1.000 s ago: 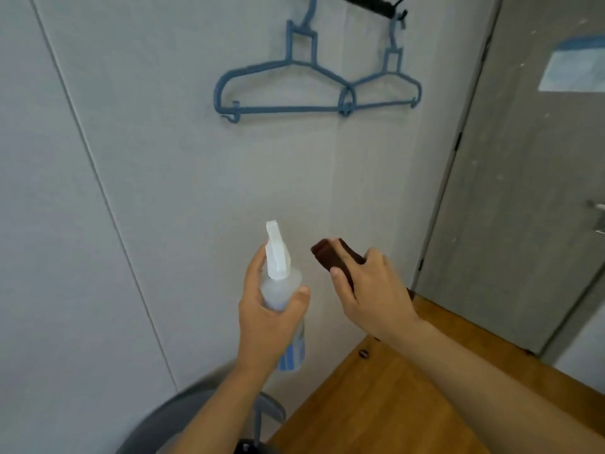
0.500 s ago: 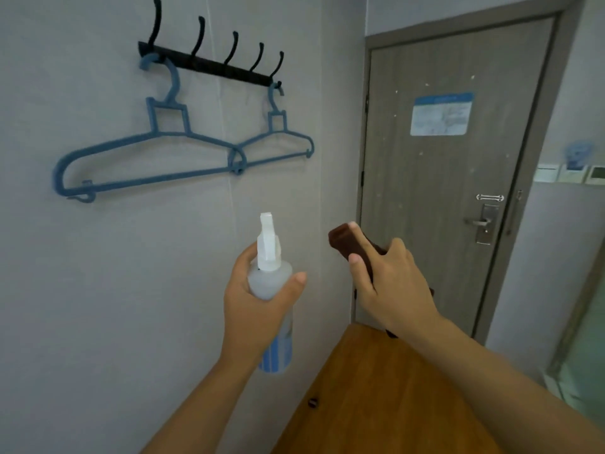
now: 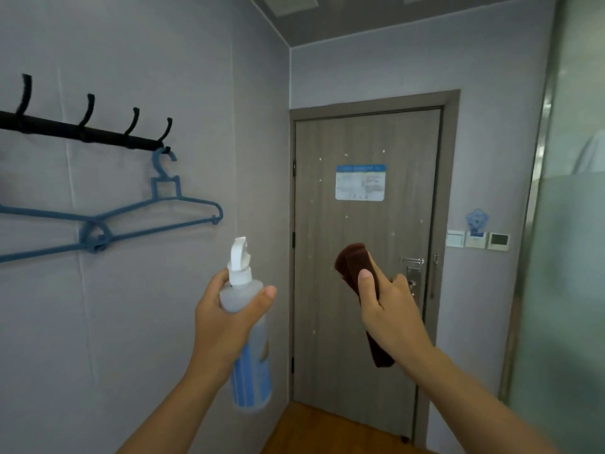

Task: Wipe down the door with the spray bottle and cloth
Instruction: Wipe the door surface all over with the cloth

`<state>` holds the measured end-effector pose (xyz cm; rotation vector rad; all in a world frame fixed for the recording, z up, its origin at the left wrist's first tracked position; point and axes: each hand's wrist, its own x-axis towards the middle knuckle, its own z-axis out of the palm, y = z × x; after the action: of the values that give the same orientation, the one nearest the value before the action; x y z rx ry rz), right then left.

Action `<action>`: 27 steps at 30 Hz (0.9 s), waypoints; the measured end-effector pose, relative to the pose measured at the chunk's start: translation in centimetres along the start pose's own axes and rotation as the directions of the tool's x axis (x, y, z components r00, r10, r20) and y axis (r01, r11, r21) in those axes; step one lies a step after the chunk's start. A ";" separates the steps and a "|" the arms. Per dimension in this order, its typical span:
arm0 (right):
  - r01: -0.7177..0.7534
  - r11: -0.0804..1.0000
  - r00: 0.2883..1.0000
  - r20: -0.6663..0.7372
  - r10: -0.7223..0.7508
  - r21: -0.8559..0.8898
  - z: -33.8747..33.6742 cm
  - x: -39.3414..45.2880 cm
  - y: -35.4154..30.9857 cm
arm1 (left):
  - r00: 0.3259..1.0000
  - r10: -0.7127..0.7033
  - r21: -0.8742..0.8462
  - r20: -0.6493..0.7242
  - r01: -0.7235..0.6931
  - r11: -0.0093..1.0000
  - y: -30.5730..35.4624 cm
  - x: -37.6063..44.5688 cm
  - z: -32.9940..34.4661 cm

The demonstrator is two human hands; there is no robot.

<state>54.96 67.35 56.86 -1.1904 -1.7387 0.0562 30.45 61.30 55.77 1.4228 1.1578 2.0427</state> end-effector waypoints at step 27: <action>-0.118 0.990 0.956 -0.263 0.134 0.077 8.1 41.3 25.9 | 0.983 0.122 -0.220 0.140 -0.089 0.971 -20.7 38.5 33.3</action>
<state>65.45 114.40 67.61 -1.2043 -1.4152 0.0234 42.16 114.00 66.18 1.5305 0.7904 2.0176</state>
